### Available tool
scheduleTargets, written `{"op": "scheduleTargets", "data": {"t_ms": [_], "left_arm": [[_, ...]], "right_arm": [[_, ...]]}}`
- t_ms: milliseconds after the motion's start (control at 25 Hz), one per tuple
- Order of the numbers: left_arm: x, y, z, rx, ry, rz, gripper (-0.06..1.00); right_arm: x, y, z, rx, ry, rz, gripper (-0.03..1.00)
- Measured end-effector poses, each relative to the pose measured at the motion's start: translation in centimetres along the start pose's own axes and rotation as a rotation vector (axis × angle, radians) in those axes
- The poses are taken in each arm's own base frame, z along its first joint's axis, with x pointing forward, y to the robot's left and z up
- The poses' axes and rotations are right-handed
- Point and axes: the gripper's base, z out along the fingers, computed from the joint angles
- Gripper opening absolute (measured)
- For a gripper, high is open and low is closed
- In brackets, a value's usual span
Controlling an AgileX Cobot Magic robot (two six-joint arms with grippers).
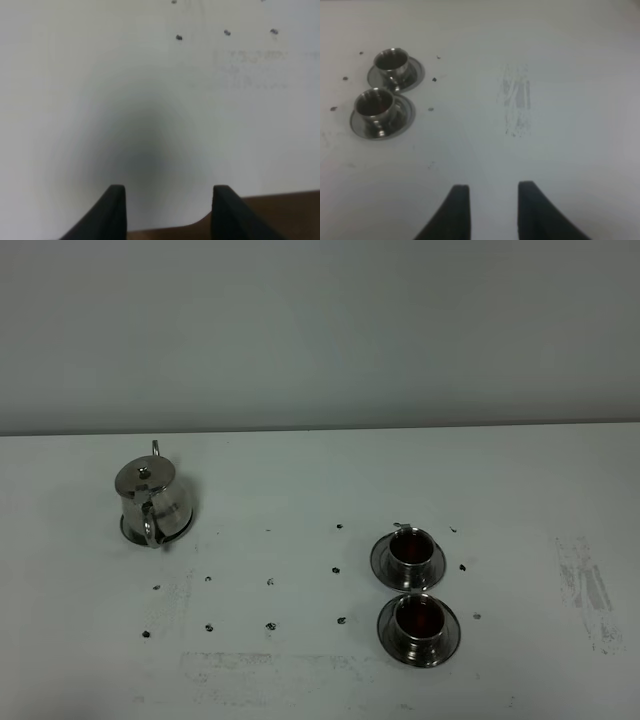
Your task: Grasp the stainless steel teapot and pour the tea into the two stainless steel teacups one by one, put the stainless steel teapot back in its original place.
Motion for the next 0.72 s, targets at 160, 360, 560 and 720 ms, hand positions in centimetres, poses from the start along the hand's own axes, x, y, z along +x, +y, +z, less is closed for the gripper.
{"op": "scheduleTargets", "data": {"t_ms": [160, 360, 560, 720], "left_arm": [[1.7, 0.3, 0.8, -0.013, -0.055, 0.006, 0.41], [2.6, 0.5, 0.9, -0.035, -0.085, 0.018, 0.41], [3.1, 0.6, 0.2, -0.075, -0.147, -0.006, 0.41], [3.4, 0.6, -0.2, -0.091, -0.184, -0.013, 0.41]], "right_arm": [[0.0, 0.0, 0.0, 0.0, 0.0, 0.0, 0.22], [0.0, 0.0, 0.0, 0.0, 0.0, 0.0, 0.22], [0.0, 0.0, 0.0, 0.0, 0.0, 0.0, 0.22], [0.0, 0.0, 0.0, 0.0, 0.0, 0.0, 0.22]]}}
